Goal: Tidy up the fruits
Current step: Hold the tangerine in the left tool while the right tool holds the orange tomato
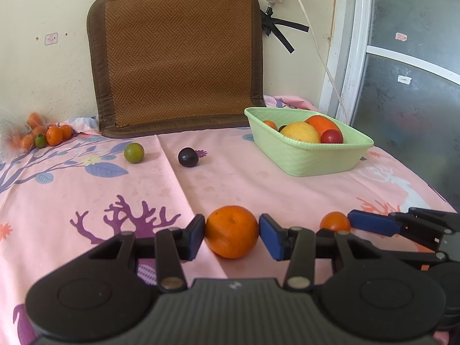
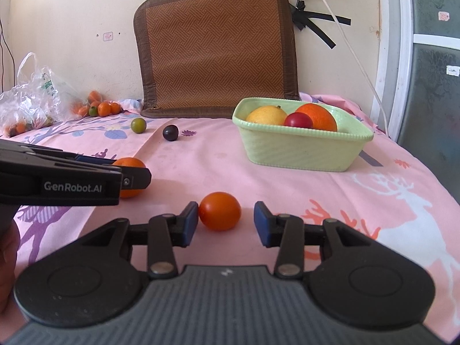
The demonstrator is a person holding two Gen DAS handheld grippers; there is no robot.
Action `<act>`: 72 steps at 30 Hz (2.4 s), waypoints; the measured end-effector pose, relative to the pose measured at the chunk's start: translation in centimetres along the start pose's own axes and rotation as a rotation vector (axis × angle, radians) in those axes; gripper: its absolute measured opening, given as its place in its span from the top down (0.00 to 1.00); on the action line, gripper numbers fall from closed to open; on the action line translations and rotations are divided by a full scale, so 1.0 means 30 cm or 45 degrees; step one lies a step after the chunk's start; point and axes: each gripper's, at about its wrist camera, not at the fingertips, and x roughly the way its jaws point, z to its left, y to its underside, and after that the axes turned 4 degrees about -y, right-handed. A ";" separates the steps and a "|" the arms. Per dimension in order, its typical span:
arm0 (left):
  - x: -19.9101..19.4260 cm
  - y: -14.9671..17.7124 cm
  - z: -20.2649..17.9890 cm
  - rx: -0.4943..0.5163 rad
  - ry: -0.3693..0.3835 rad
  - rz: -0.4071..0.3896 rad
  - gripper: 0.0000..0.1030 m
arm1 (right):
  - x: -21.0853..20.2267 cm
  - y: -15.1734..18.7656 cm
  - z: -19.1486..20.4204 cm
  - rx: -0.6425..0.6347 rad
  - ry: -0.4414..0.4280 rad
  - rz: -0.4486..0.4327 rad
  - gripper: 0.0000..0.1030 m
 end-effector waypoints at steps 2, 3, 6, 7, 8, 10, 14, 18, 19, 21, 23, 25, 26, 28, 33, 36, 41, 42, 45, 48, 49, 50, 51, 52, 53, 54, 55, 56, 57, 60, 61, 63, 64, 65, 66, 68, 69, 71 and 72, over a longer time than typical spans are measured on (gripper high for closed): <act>0.000 0.000 0.000 0.000 0.000 0.000 0.59 | 0.000 0.000 0.000 0.000 0.000 0.000 0.56; 0.000 0.001 0.000 -0.001 0.000 0.001 0.59 | 0.000 0.000 0.000 0.000 0.000 0.000 0.56; 0.000 0.001 0.001 0.000 0.000 -0.001 0.59 | 0.001 0.000 0.001 0.001 0.001 -0.001 0.56; 0.000 0.001 0.001 0.000 -0.001 -0.001 0.59 | 0.001 0.000 0.002 0.001 0.001 0.000 0.56; -0.001 0.002 0.001 0.001 -0.003 -0.004 0.59 | 0.002 0.000 0.003 0.001 0.001 0.000 0.56; -0.003 0.001 -0.003 0.003 -0.001 -0.011 0.58 | 0.002 0.000 0.003 0.001 0.001 0.000 0.56; -0.005 0.001 -0.012 0.010 -0.001 -0.015 0.56 | 0.001 0.000 0.004 -0.002 0.001 -0.003 0.55; -0.001 -0.001 -0.011 0.013 0.002 -0.005 0.56 | 0.002 0.001 0.007 0.000 -0.016 -0.008 0.55; 0.003 -0.002 -0.011 0.013 0.003 0.005 0.56 | 0.002 0.001 0.003 0.006 -0.025 -0.007 0.55; 0.014 -0.004 -0.007 0.009 0.006 0.030 0.56 | 0.005 0.000 -0.001 0.014 -0.040 0.000 0.55; 0.017 -0.004 -0.004 0.000 0.007 0.038 0.55 | 0.005 0.000 0.000 0.011 -0.052 0.008 0.55; 0.015 -0.004 0.001 -0.009 0.009 0.034 0.53 | 0.004 0.000 0.001 0.006 -0.062 0.007 0.55; 0.017 -0.005 0.002 -0.011 0.008 0.036 0.53 | 0.003 0.001 0.000 0.007 -0.065 0.005 0.55; 0.020 -0.005 0.000 -0.011 0.008 0.042 0.53 | 0.003 0.000 -0.005 0.015 -0.072 0.007 0.55; 0.018 -0.005 -0.003 -0.003 0.006 0.042 0.53 | 0.005 -0.002 -0.007 0.018 -0.077 0.015 0.55; 0.027 -0.007 -0.006 0.006 0.003 0.060 0.53 | 0.006 -0.002 -0.007 0.015 -0.080 0.015 0.55; 0.012 0.002 -0.009 0.009 0.004 0.040 0.53 | 0.005 -0.001 -0.007 0.017 -0.076 0.013 0.55; 0.010 0.004 -0.007 0.004 0.011 0.043 0.53 | 0.005 0.000 -0.005 0.012 -0.075 0.011 0.55; 0.010 0.005 -0.004 0.002 0.018 0.049 0.53 | 0.003 0.000 -0.003 0.004 -0.072 0.007 0.55; 0.013 0.004 -0.008 0.008 0.014 0.054 0.53 | 0.001 0.001 -0.003 0.011 -0.075 0.005 0.55; 0.012 0.004 -0.009 0.010 0.015 0.052 0.53 | 0.001 0.002 -0.005 0.013 -0.077 0.005 0.55; 0.013 0.004 -0.010 0.010 0.015 0.052 0.53 | 0.001 0.002 -0.007 0.014 -0.080 0.005 0.55; 0.013 0.004 -0.009 0.009 0.015 0.054 0.53 | 0.001 0.002 -0.006 0.014 -0.082 0.007 0.55; 0.013 0.004 -0.009 0.008 0.015 0.054 0.53 | 0.002 0.002 -0.006 0.014 -0.083 0.009 0.55; 0.013 0.004 -0.008 0.008 0.016 0.054 0.53 | 0.002 0.001 -0.007 0.014 -0.083 0.010 0.55; 0.012 0.004 -0.008 0.007 0.016 0.052 0.53 | 0.002 0.002 -0.006 0.014 -0.082 0.010 0.55; 0.010 0.005 -0.007 0.006 0.016 0.049 0.53 | 0.002 0.001 -0.007 0.013 -0.080 0.010 0.55; 0.008 0.005 -0.008 0.004 0.017 0.045 0.53 | 0.002 0.001 -0.006 0.012 -0.078 0.008 0.55; 0.007 0.006 -0.007 0.003 0.019 0.043 0.53 | 0.001 0.001 -0.005 0.010 -0.076 0.006 0.55; 0.012 0.004 -0.007 0.003 0.021 0.051 0.53 | 0.001 0.001 -0.006 0.009 -0.079 0.006 0.55; 0.014 0.003 -0.008 0.004 0.020 0.055 0.53 | 0.002 0.000 -0.008 0.011 -0.082 0.008 0.55; 0.016 0.002 -0.010 0.006 0.017 0.058 0.53 | 0.004 0.000 -0.012 0.018 -0.085 0.014 0.55; 0.015 0.003 -0.010 0.006 0.018 0.055 0.53 | 0.004 -0.001 -0.012 0.020 -0.085 0.014 0.55; 0.012 0.004 -0.009 0.006 0.018 0.050 0.53 | 0.002 -0.001 -0.012 0.020 -0.083 0.010 0.55; 0.011 0.005 -0.009 0.005 0.019 0.049 0.53 | 0.000 0.000 -0.011 0.018 -0.083 0.005 0.55; 0.015 0.004 -0.009 0.005 0.018 0.058 0.53 | 0.000 0.001 -0.008 0.014 -0.083 0.004 0.55; 0.017 0.004 -0.010 0.006 0.017 0.060 0.53 | 0.000 0.001 -0.009 0.015 -0.084 0.006 0.55; 0.016 0.004 -0.011 0.008 0.015 0.055 0.53 | 0.000 0.001 -0.011 0.020 -0.084 0.006 0.55; 0.013 0.005 -0.011 0.007 0.014 0.051 0.53 | -0.002 0.001 -0.012 0.021 -0.083 0.002 0.55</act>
